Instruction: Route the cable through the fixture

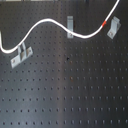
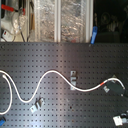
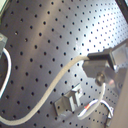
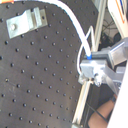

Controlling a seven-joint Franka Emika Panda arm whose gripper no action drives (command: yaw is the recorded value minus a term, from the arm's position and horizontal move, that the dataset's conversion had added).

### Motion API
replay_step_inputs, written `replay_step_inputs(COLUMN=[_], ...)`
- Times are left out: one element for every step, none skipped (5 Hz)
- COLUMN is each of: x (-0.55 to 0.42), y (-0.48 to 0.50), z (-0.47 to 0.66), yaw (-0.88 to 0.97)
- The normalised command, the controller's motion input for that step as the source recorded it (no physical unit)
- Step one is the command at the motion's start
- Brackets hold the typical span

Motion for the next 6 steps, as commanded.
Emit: replay_step_inputs(x=[-0.031, -0.191, -0.491, -0.608, -0.546, -0.624], y=[0.041, 0.072, 0.201, 0.218, 0.327, 0.509], z=[0.00, 0.07, 0.07, 0.00, 0.00, 0.00], yaw=[0.00, 0.04, 0.09, 0.16, 0.11, 0.01])
